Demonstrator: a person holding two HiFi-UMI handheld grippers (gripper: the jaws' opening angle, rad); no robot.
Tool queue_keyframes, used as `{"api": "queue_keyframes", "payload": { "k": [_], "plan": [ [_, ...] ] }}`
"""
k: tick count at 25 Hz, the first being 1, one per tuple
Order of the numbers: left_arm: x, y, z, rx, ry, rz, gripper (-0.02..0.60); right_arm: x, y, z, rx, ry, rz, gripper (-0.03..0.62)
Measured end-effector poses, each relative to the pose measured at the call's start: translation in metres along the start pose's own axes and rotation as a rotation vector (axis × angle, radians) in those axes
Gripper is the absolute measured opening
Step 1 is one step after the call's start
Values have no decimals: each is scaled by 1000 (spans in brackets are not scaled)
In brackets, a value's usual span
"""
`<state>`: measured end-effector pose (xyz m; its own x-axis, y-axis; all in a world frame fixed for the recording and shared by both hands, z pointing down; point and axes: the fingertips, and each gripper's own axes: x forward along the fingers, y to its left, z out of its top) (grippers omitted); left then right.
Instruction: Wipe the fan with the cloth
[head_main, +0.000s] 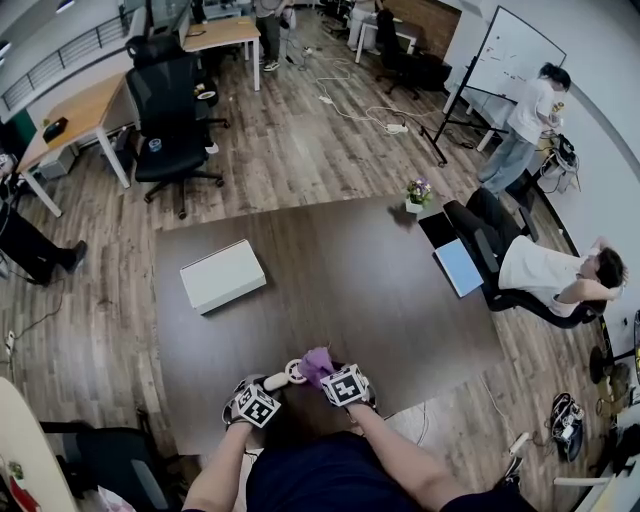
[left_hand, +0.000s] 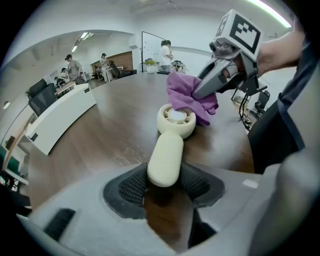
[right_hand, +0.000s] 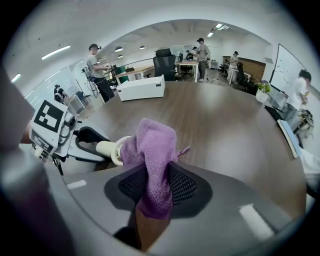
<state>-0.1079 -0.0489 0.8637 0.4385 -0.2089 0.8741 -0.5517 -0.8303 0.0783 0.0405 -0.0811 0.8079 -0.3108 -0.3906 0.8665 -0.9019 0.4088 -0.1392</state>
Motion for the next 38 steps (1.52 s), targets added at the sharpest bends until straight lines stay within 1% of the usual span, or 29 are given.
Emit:
{"api": "queue_keyframes", "payload": {
  "k": [2, 4, 8, 12, 15, 18, 19, 21, 23, 27, 30, 34, 38],
  "plan": [
    [-1, 1, 1, 1, 3, 2, 206, -2, -9, -1, 24, 10, -21, 126],
    [-2, 1, 1, 2, 6, 2, 206, -2, -3, 0, 11, 10, -2, 126],
    [-1, 0, 0, -1, 12, 2, 206, 2, 36, 10, -109, -6, 87, 126],
    [0, 0, 2, 0, 10, 3, 205, 4, 62, 25, -257, 5, 94, 126],
    [-2, 0, 3, -1, 13, 0, 204, 3, 94, 32, -328, 8, 168, 126],
    [-1, -1, 3, -3, 14, -3, 204, 4, 122, 22, -351, 34, 274, 126],
    [-1, -1, 3, -4, 14, -2, 204, 5, 125, 18, -350, 42, 294, 126],
    [-1, -1, 2, -3, 14, 1, 202, 6, 119, 12, -319, 46, 293, 126],
    [-1, -1, 1, -4, 14, 2, 202, 5, 98, 11, -261, 31, 250, 127],
    [0, 0, 1, -5, 14, 3, 202, -1, 49, 13, -107, 3, 157, 126],
    [-2, 1, 1, -2, 18, 3, 202, -2, 30, 10, -39, 4, 110, 126],
    [-3, 3, 0, -5, 16, 7, 202, 0, 21, 1, -10, 12, 94, 126],
    [-2, 2, 2, -3, 9, 13, 204, 1, 11, -8, 55, 16, 98, 126]
  ]
}}
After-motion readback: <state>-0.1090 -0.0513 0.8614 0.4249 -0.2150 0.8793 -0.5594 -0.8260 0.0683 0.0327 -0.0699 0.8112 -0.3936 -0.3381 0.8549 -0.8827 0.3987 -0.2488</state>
